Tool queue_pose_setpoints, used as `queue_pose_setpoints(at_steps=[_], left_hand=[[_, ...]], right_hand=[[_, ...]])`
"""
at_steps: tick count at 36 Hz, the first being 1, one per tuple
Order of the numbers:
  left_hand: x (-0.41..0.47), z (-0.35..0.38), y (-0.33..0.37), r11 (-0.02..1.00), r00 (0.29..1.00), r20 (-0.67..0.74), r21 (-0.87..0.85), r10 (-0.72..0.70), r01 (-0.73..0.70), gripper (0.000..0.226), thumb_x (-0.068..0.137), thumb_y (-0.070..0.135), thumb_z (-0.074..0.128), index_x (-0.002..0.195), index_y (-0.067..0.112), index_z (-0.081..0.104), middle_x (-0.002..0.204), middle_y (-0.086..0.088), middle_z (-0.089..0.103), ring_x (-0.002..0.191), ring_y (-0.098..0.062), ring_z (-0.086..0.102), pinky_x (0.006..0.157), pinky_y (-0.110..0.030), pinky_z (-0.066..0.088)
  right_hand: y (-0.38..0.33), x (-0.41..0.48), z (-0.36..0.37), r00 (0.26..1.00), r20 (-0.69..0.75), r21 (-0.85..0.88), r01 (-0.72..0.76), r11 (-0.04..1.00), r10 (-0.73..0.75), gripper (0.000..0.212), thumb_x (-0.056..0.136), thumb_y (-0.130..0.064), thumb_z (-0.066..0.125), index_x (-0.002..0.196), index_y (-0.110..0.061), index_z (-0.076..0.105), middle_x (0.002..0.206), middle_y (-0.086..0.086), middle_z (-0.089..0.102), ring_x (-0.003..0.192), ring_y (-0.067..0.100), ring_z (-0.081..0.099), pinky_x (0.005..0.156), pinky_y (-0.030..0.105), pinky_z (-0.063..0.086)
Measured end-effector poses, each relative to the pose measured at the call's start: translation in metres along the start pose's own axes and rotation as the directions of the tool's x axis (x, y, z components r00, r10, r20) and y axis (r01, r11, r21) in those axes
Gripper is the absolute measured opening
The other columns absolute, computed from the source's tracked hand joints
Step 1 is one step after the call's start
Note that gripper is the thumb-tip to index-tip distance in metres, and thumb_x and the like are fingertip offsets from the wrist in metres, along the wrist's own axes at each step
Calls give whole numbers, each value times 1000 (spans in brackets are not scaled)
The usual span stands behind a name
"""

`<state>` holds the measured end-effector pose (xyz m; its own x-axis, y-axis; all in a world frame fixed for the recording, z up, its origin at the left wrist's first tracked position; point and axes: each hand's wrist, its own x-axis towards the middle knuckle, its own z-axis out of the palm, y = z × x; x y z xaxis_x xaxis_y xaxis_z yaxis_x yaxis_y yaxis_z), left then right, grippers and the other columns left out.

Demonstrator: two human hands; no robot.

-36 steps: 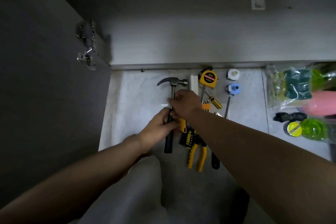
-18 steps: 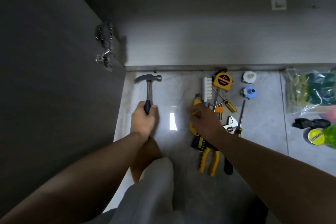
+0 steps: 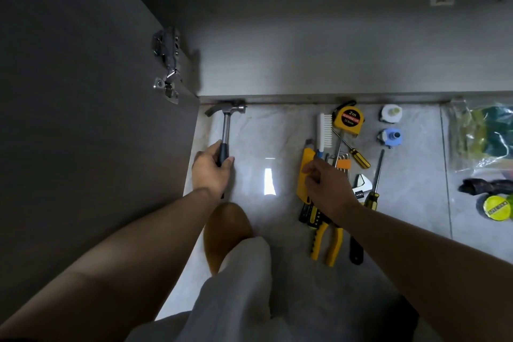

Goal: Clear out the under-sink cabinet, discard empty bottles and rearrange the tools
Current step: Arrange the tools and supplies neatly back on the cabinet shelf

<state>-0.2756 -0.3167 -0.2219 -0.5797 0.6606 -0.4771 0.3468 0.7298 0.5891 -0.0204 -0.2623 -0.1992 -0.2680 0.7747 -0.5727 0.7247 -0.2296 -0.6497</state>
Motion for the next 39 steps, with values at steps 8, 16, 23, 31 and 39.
queue_pose_setpoints(at_steps=[8, 16, 23, 31, 39], left_hand=[[-1, 3, 1, 999, 999, -44, 44, 22, -20, 44, 93, 16, 72, 135, 22, 62, 121, -6, 66, 106, -21, 65, 99, -28, 49], [-8, 8, 10, 951, 975, -153, 288, 162, -113, 26, 92, 18, 68, 116, 16, 61, 120, -13, 54, 112, -31, 54, 99, -42, 49], [-28, 43, 49, 900, 885, 233, 74, 404, -430, 26, 93, 22, 68, 119, 25, 63, 106, 2, 54, 88, -13, 60, 88, -38, 54], [-46, 87, 74, 744, 668, 599, 172, 441, -646, 75, 99, 30, 63, 154, 54, 18, 131, 0, 36, 108, -19, 54, 97, -40, 54], [-40, 81, 54, 686, 685, 580, 275, 440, -673, 52, 96, 29, 65, 143, 32, 41, 130, -5, 34, 106, -28, 57, 91, -39, 56]], right_hand=[[13, -7, -6, 997, -72, -77, -17, 997, 11, 11, 99, -16, 51, 96, -27, 54, 82, 0, 65, 65, 16, 64, 52, 31, 50], [23, -15, -14, 992, -65, -215, -120, 969, 109, 15, 95, -18, 56, 108, -21, 49, 92, 1, 63, 81, 21, 64, 69, 40, 58], [23, -21, -15, 975, -93, -305, -221, 926, 202, 29, 93, -29, 59, 114, -15, 46, 99, 7, 65, 89, 28, 66, 73, 41, 57], [30, -36, -11, 960, -83, -387, -280, 879, 269, 38, 90, -42, 65, 115, -18, 48, 105, 4, 66, 95, 26, 67, 78, 43, 59], [36, -44, -7, 940, -125, -254, -339, 906, 317, 57, 88, -40, 69, 130, -17, 39, 124, 7, 59, 106, 31, 64, 82, 44, 57]])
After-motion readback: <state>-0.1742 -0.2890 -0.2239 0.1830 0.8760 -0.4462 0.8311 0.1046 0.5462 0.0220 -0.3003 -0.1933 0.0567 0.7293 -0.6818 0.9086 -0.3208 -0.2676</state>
